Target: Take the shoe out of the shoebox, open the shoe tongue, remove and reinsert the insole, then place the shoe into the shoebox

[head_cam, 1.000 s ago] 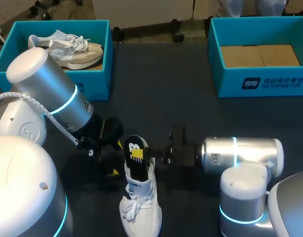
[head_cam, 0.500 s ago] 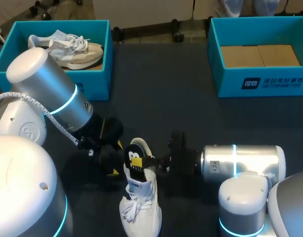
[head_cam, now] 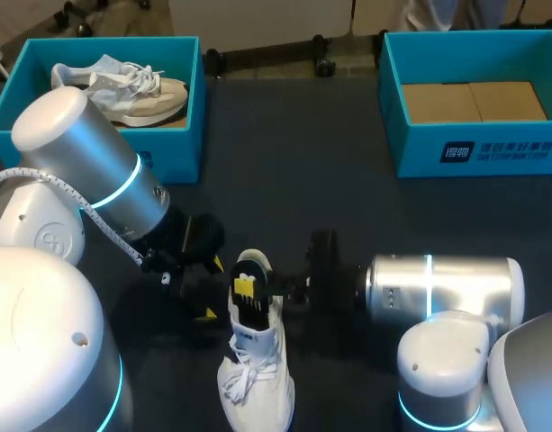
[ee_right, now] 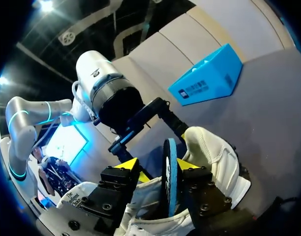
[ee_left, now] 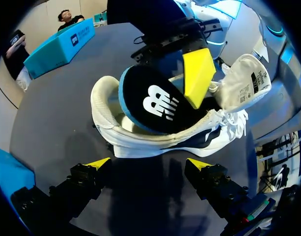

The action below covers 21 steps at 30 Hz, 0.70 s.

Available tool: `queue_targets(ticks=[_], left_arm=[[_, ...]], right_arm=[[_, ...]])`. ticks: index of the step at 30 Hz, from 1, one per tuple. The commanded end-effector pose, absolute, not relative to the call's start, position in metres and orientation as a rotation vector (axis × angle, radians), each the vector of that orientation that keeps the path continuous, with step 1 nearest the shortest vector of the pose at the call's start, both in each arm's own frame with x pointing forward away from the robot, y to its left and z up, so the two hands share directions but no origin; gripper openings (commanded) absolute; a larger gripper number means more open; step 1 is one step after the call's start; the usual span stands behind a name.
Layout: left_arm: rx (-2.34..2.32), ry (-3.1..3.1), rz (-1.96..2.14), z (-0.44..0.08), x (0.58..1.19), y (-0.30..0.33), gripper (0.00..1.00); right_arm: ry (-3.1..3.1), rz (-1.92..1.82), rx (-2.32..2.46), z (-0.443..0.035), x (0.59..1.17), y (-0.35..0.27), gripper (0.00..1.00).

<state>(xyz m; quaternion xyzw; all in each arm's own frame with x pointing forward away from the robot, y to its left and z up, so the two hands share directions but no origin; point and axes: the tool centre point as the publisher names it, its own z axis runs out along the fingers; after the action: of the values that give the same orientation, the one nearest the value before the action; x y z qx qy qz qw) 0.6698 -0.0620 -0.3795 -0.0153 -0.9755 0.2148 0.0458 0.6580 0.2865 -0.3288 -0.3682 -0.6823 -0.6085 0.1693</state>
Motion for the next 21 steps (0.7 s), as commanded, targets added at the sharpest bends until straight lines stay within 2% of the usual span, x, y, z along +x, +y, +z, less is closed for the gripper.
queue_targets(ticks=[1,2,3,10,21], left_arm=[[-0.048,-2.98,0.66,-0.38,0.669,-0.061,1.0],[-0.048,-2.98,0.66,-0.38,0.669,-0.061,1.0],[-0.048,-2.98,0.66,-0.38,0.669,-0.061,1.0],[-0.048,-2.98,0.66,-0.38,0.669,-0.061,1.0],[-0.048,-2.98,0.66,-0.38,0.669,-0.061,1.0]], right_arm=[[-1.946,-1.715,-1.046,-0.327,0.667,0.288,0.29],[-1.94,-1.717,-1.047,-0.328,0.669,0.288,0.09],[-1.936,-1.716,-1.051,-0.329,0.671,0.288,0.0],[-1.886,-1.672,-1.088,-0.341,0.675,0.287,0.0],[-1.871,-1.58,-1.172,-0.355,0.65,0.288,0.0]])
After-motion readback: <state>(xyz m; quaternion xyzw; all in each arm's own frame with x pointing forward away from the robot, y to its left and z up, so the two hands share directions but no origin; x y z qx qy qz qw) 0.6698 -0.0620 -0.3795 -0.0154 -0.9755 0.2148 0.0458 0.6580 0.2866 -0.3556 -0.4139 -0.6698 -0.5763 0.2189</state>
